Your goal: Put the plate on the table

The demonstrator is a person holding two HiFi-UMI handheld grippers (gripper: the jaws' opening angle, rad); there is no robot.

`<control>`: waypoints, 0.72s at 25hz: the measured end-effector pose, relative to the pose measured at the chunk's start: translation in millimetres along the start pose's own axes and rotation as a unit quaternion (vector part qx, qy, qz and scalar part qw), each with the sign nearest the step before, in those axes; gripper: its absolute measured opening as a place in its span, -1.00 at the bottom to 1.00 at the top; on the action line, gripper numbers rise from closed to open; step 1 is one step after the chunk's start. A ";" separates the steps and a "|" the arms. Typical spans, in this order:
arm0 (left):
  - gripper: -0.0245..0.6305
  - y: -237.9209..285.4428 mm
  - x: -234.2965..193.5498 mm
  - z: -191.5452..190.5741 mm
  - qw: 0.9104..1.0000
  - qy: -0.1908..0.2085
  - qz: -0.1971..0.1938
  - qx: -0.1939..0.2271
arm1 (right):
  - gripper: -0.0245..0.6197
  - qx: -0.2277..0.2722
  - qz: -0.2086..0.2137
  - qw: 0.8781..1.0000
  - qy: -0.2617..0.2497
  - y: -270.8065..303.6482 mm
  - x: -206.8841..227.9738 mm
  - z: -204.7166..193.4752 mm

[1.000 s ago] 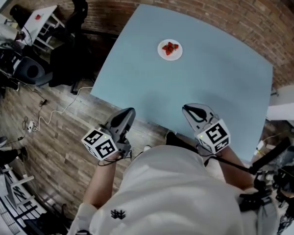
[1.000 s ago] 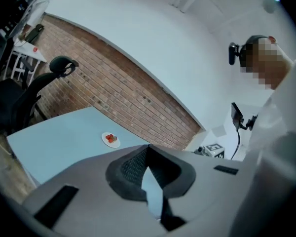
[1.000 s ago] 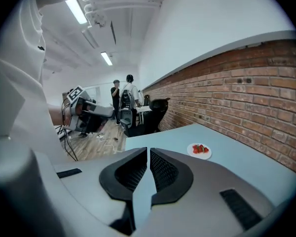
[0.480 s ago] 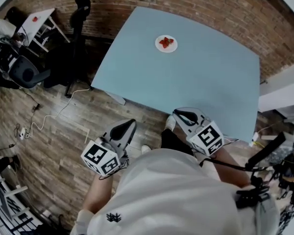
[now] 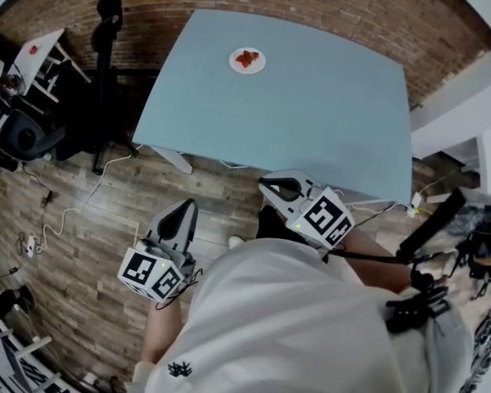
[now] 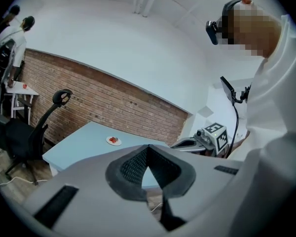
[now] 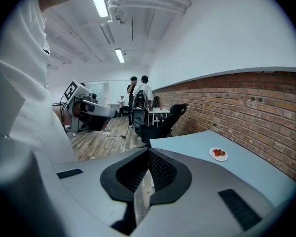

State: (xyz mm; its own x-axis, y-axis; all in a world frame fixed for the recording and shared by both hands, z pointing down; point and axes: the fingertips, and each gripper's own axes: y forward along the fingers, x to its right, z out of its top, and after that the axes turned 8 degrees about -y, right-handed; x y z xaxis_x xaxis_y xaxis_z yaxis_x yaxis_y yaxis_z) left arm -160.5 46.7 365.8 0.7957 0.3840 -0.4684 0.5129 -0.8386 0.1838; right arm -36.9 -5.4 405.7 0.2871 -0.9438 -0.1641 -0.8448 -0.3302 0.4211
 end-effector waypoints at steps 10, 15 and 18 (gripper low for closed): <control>-0.92 -17.4 6.0 -5.0 1.000 -0.011 -0.005 0.005 | -0.90 0.007 0.005 1.000 -0.017 -3.7 -19.8 10.6; -0.92 -29.8 0.2 -7.4 1.000 -0.018 0.001 0.011 | -0.90 0.004 0.007 1.000 -0.030 1.2 -29.5 15.0; -0.92 -33.7 -1.1 -9.0 1.000 -0.018 0.006 0.012 | -0.90 0.007 0.010 0.999 -0.035 4.0 -31.2 18.8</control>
State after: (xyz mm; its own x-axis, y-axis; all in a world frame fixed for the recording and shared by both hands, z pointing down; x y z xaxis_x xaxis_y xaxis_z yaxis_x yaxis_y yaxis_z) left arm -175.8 78.0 367.9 0.7894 0.3606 -0.4969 0.4953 -0.8523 0.1684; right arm -57.8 23.1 395.8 0.2389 -0.9464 -0.2175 -0.8567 -0.3108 0.4116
